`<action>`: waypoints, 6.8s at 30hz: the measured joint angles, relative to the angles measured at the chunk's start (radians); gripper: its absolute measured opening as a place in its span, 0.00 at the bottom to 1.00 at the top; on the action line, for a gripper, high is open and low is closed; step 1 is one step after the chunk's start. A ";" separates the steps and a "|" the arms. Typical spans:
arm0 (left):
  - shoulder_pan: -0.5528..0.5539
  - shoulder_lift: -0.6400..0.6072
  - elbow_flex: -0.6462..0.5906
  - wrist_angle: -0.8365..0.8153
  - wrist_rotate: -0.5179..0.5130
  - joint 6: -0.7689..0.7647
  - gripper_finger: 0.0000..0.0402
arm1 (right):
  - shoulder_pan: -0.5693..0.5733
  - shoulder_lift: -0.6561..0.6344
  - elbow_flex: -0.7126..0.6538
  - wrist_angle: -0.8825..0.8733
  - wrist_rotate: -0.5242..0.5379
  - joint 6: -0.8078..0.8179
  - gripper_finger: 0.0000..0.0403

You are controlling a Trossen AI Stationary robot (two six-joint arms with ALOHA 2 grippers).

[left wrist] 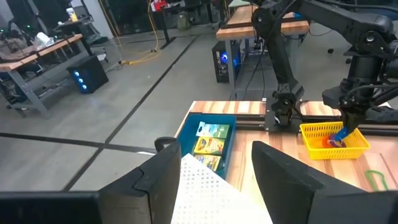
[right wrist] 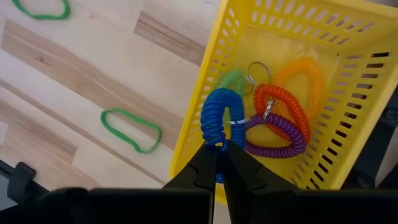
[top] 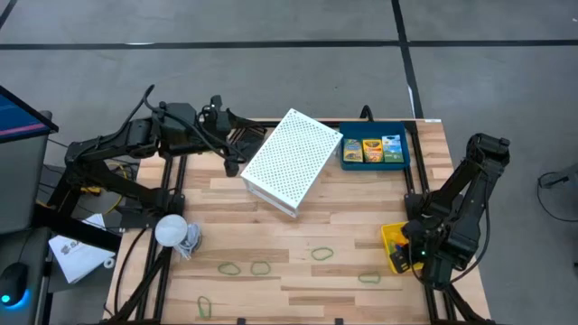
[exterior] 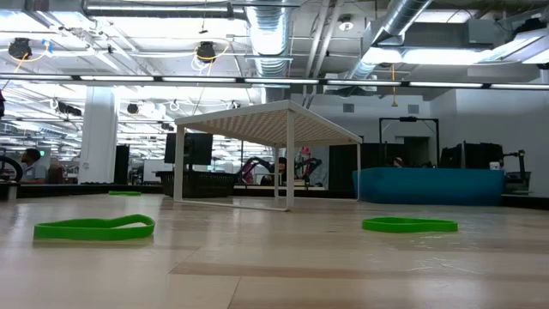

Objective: Pick & Place Office Desk Supplies
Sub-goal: Put the blue spring keychain into the yellow bin, then put the green rubber band into the black bin

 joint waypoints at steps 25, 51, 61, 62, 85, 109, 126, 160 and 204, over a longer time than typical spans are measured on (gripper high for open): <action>0.000 0.000 0.000 -0.001 -0.001 -0.008 0.48 | -0.003 0.000 0.000 -0.038 -0.061 -0.010 0.29; 0.000 0.000 0.000 -0.031 0.029 -0.026 0.48 | -0.266 0.109 0.151 0.400 -0.013 -0.738 0.29; 0.000 0.000 0.000 -0.078 0.058 -0.056 0.48 | -0.233 0.284 0.151 0.436 -0.206 -1.209 0.29; 0.000 0.000 0.000 -0.079 0.064 -0.057 0.48 | -0.227 0.304 0.151 0.429 -0.206 -1.226 0.29; 0.000 0.000 0.000 -0.078 0.086 -0.076 0.48 | -0.234 0.516 0.151 0.491 -0.106 -1.180 0.29; 0.000 0.000 0.000 -0.077 0.085 -0.083 0.48 | -0.224 0.524 0.151 0.492 -0.022 -1.126 0.29; 0.000 0.000 0.000 -0.077 0.110 -0.097 0.48 | -0.211 0.521 0.085 0.573 -0.019 -1.114 0.29; 0.000 0.001 0.000 -0.078 0.111 -0.102 0.48 | -0.224 0.491 0.108 0.611 -0.018 -1.010 0.00; -0.050 0.001 0.000 -0.183 0.142 -0.167 0.48 | -1.126 0.344 0.187 1.721 -0.418 -1.802 0.00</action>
